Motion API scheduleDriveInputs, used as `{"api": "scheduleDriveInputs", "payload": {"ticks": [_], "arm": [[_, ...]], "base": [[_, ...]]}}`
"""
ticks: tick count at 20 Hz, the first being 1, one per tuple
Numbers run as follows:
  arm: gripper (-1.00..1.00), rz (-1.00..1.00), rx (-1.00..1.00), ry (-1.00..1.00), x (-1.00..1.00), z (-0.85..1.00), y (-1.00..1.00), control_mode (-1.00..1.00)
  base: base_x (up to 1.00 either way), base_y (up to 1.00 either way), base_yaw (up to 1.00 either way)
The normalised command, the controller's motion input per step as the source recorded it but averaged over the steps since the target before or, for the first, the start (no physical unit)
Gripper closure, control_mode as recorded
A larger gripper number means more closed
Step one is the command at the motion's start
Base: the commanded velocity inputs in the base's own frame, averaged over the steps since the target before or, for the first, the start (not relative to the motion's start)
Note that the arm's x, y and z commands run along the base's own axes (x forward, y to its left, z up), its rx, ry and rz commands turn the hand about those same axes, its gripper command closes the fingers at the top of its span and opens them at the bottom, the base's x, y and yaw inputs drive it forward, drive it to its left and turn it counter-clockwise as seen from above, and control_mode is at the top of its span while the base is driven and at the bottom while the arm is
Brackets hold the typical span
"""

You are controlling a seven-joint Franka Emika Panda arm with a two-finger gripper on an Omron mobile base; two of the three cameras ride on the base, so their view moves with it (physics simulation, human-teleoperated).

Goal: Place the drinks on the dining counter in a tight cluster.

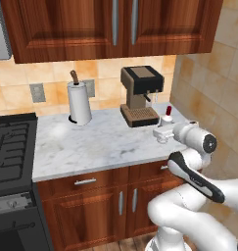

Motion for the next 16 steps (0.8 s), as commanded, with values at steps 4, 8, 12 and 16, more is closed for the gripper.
{"api": "scheduleDriveInputs", "payload": {"ticks": [4,8,12,16], "arm": [[1.0,0.0,0.0,0.13,-0.54,0.4,0.03,-1.0],[1.0,0.0,-0.01,0.13,-0.46,0.31,0.08,-1.0],[1.0,0.0,-0.04,-0.02,-0.35,0.12,0.22,-1.0],[1.0,0.0,0.0,0.0,-0.43,0.11,0.14,-1.0]], "base": [[0.0,0.0,0.0],[0.0,0.0,0.0],[0.0,0.0,0.0],[0.0,0.0,0.0]]}}
